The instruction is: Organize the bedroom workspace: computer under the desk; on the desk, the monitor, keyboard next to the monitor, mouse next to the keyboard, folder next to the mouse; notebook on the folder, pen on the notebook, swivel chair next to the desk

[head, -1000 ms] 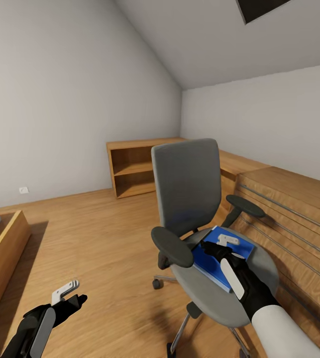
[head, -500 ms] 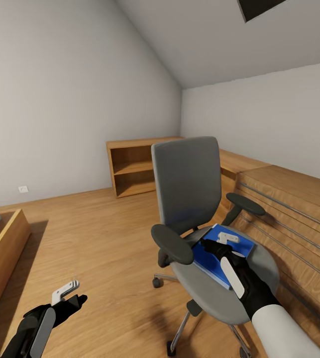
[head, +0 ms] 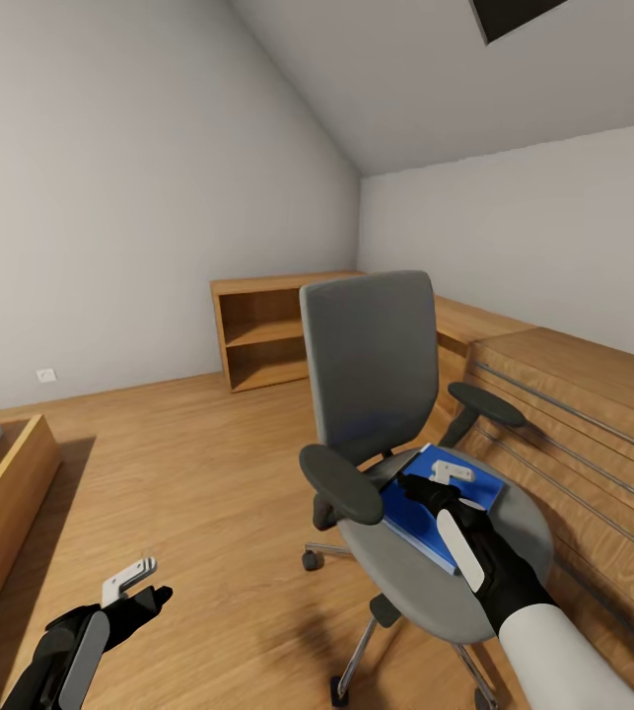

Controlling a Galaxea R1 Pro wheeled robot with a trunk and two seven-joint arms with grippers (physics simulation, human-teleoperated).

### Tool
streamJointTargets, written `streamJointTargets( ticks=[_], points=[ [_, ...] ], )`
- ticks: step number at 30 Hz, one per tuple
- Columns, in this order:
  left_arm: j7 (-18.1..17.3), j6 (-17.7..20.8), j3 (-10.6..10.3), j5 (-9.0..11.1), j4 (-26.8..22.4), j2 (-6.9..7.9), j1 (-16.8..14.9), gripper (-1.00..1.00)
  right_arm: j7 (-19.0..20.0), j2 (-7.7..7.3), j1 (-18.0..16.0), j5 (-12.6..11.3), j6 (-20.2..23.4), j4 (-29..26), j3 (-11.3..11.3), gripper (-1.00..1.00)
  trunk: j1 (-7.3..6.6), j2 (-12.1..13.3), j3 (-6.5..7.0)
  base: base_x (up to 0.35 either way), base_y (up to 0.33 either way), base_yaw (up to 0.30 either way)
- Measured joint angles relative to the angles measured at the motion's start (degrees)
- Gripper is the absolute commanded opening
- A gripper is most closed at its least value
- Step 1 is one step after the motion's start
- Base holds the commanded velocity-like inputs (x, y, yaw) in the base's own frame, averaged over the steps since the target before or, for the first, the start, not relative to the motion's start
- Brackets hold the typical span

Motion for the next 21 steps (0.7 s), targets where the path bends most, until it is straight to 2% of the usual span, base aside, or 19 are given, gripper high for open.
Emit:
streamJointTargets(
  ticks=[6, 16, 21],
  points=[
    [0.00, -0.10, 0.00, 0.00, 0.08, 0.03, -0.01, 1.00, 0.06, 0.00, 0.00, -0.25, -0.04, -0.08, -0.01, 1.00, 0.03, 0.01, 0.00, -0.190, 0.000, 0.000],
    [0.00, -0.16, 0.00, 0.00, 0.36, 0.07, -0.01, 1.00, 0.09, 0.01, 0.00, -0.39, -0.03, -0.10, 0.00, 1.00, 0.01, 0.00, 0.00, -0.037, 0.000, 0.000],
    [0.00, -0.18, 0.00, 0.01, 0.48, 0.03, 0.00, 1.00, 0.08, 0.00, 0.00, -0.23, -0.03, -0.05, 0.00, 1.00, 0.03, 0.00, 0.00, -0.197, 0.000, 0.000]
  ],
)
